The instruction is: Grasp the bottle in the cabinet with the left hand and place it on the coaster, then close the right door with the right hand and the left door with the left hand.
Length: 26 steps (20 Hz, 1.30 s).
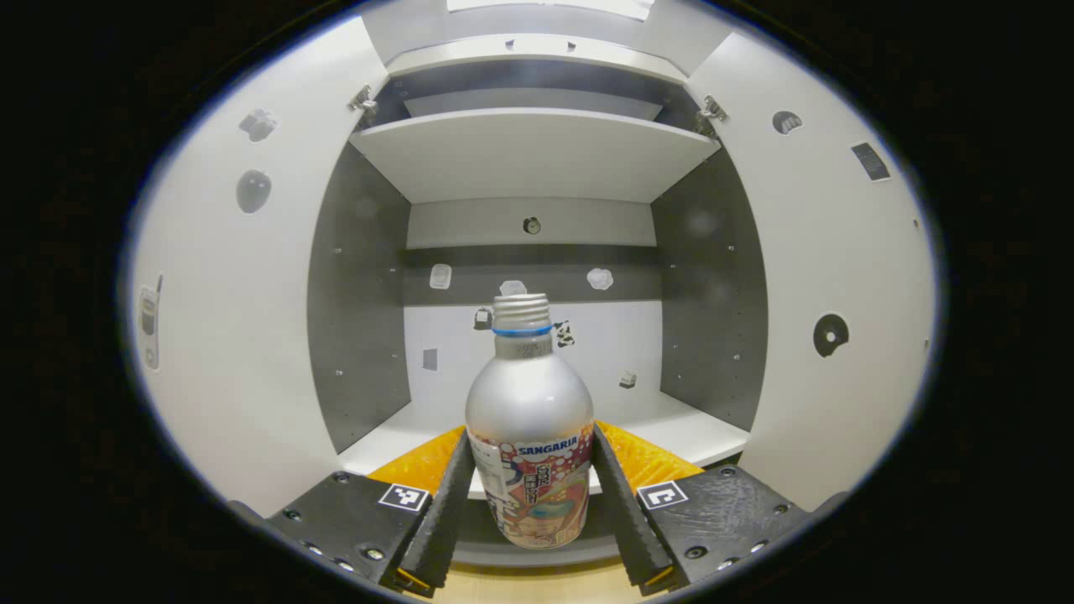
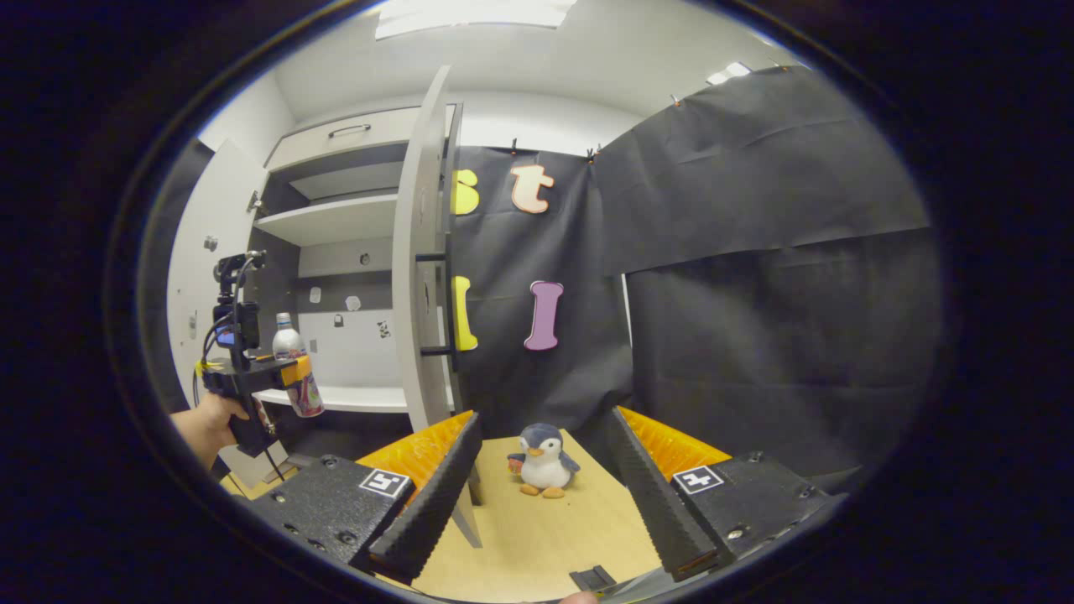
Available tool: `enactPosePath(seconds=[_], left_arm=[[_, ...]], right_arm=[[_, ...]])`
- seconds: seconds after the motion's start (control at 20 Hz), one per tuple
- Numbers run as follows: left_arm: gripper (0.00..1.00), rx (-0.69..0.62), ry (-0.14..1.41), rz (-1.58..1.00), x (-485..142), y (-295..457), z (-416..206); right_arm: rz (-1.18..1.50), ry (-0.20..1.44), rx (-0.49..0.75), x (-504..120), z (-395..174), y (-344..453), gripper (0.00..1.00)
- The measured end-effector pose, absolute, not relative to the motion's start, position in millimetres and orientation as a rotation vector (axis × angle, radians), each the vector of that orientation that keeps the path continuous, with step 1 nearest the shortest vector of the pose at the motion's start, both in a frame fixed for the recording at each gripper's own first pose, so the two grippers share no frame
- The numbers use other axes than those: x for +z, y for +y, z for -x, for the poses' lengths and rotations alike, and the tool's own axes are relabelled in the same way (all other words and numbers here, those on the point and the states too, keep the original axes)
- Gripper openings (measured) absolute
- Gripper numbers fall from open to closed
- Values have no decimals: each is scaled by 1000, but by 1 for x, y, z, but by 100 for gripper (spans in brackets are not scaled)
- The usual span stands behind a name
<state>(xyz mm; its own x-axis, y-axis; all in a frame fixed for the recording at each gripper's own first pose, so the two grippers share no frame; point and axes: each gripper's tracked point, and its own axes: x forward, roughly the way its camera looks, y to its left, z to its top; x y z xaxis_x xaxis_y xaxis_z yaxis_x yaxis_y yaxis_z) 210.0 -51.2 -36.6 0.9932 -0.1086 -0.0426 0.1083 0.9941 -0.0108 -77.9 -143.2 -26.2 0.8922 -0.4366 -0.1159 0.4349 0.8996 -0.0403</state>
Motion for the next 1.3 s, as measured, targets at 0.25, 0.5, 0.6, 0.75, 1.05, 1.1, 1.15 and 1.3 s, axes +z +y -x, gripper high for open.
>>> enactPosePath(seconds=[0.25, 0.5, 0.6, 0.75, 1.05, 1.1, 1.15, 1.3], left_arm=[[80, -78, 16, 29, -59, -48, -170], [80, -63, 58, 40, -95, -51, -135], [76, -68, 79, 39, -107, -53, -120], [76, -81, 95, 30, -123, -59, -100], [76, -104, 158, -23, -165, -67, -65], [76, -106, 166, -29, -171, -68, -61], [76, -109, 173, -37, -176, -68, -58], [76, -129, 191, -49, -193, -75, -49]], right_arm=[[11, 142, -426, -31, 80, -141, 96], [-8, 145, -412, -33, 78, -143, 99], [-9, 143, -404, -35, 76, -143, 99], [-3, 152, -382, -39, 73, -137, 96], [-11, 166, -355, -43, 69, -127, 99], [-11, 166, -350, -44, 68, -126, 96], [-9, 169, -349, -45, 67, -125, 96], [-13, 179, -339, -49, 66, -122, 99]])
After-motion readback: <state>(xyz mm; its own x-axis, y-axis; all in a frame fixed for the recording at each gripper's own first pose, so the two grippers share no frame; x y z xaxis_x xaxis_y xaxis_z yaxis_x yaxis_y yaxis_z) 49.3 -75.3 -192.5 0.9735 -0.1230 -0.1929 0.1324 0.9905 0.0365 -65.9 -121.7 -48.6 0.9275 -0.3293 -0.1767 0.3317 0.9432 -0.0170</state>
